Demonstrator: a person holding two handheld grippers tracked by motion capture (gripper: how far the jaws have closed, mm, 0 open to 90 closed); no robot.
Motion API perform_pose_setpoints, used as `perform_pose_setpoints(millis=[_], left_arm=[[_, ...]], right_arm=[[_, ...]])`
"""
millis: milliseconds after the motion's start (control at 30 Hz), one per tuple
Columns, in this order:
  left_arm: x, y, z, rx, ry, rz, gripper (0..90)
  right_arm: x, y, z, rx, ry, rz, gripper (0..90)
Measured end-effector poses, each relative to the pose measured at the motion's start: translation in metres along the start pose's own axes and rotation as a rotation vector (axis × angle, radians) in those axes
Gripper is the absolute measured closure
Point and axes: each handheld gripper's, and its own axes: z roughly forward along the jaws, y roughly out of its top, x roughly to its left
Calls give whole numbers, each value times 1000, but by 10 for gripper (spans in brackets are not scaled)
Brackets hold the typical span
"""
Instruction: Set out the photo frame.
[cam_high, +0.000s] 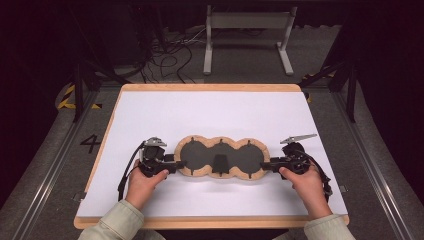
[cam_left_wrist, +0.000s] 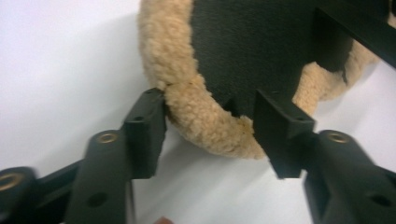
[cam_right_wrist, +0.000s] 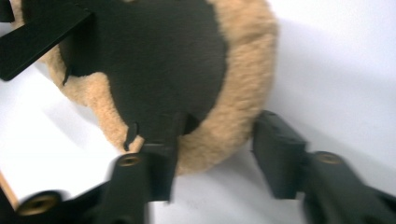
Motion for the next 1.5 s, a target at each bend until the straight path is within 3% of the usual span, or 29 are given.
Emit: perform_pose_setpoints(millis=[67,167,333,500,600,833,867,933,1133,1300,1500], left_arm=[[1,-1,-2,-8,9,-8,523],[1,-1,-6,-30,36,-12,634],[2,-1,-8,-38,37,-23,687],[1,0,-13,-81,57,-13,725],[-2,0,-13,-91,72,7,733],[-4,0,-16,-123,88,40,733],[-5,-1,-12,-100,111,71,734],[-6,-2,-10,-100,115,92,733],[-6,-2,-13,-90,92,90,746],[-9,-5,-19,-68,83,135,747],[-11,-8,-24,-44,55,152,749]], right_arm=[[0,0,-1,-7,-3,-4,625],[3,1,-7,-36,-12,-11,673],[7,1,-12,-50,-33,-44,693],[13,3,-16,-73,-62,-78,735],[17,4,-17,-81,-108,-92,741],[22,4,-21,-131,-143,-127,742],[24,4,-21,-138,-170,-161,742],[24,2,-17,-119,-191,-177,743],[22,-4,-17,-110,-175,-178,739],[23,-8,-21,-111,-154,-188,737],[26,-18,-27,-111,-124,-214,729]])
